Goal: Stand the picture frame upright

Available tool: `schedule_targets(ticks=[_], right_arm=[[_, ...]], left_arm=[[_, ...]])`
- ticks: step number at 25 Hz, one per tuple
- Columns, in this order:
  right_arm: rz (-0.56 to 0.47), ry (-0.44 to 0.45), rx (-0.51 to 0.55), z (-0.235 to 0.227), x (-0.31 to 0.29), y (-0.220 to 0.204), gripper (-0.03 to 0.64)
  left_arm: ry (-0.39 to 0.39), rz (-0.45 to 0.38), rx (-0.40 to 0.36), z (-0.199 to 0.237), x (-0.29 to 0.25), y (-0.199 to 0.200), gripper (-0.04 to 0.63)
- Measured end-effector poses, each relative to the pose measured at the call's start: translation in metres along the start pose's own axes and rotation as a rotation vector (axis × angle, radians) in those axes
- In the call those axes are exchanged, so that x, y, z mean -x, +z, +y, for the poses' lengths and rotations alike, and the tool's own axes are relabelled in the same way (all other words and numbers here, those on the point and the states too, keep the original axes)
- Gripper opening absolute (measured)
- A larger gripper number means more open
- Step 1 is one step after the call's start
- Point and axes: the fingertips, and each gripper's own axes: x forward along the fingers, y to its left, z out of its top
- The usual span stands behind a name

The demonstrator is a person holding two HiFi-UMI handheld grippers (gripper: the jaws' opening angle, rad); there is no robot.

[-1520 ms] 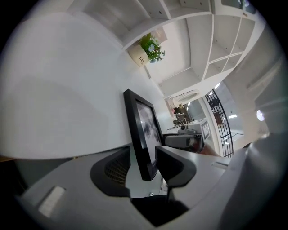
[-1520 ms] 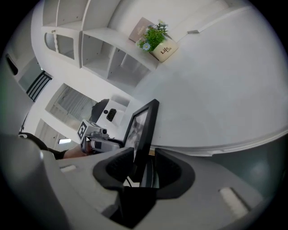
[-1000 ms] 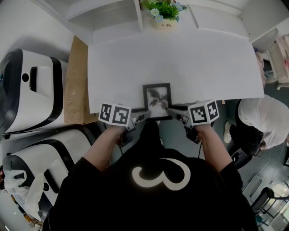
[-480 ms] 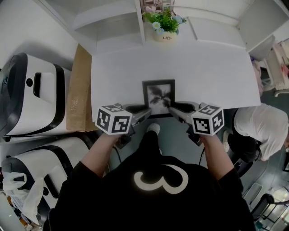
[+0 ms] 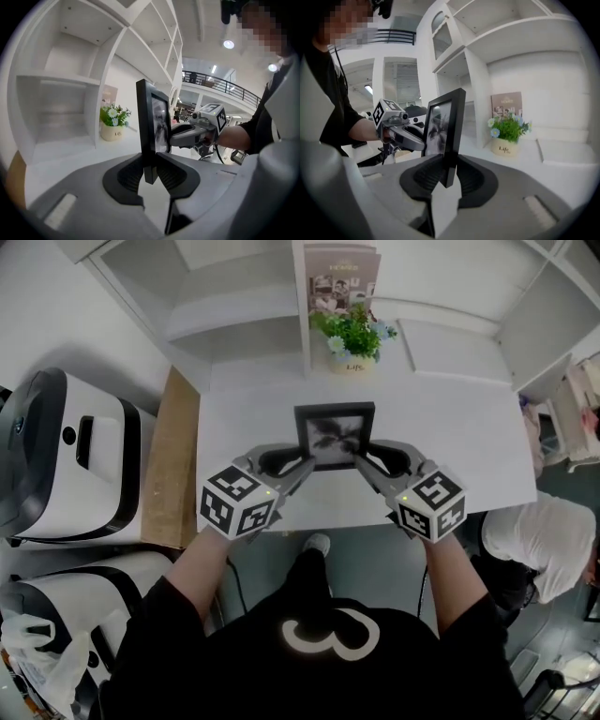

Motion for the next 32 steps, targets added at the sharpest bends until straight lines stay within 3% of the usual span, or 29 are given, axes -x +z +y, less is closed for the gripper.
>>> schedule_targets(ticks=[5,11,22,32], right_arm=[[-0.014,-0.065,0.14,-0.029,-0.027,0.018,0.094],[0.007,-0.111,0.216,-0.057,-0.067,0.012,0.095],[0.078,-0.151,0.163,-0.093,-0.127,-0.024,0.095],[0.118,-0.194,0.16,-0.099,-0.14,-0.038,0.1]], left_arm=[[0.059,-0.019,-0.077,0.039,-0.016,0.014,0.092],[0.119,0.009,-0.071,0.085,-0.044,0.003,0.092],[0.211,0.106,-0.094,0.141,-0.076,-0.028,0.092],[0.237,0.129,-0.112,0.151,-0.083,-0.042,0.092]])
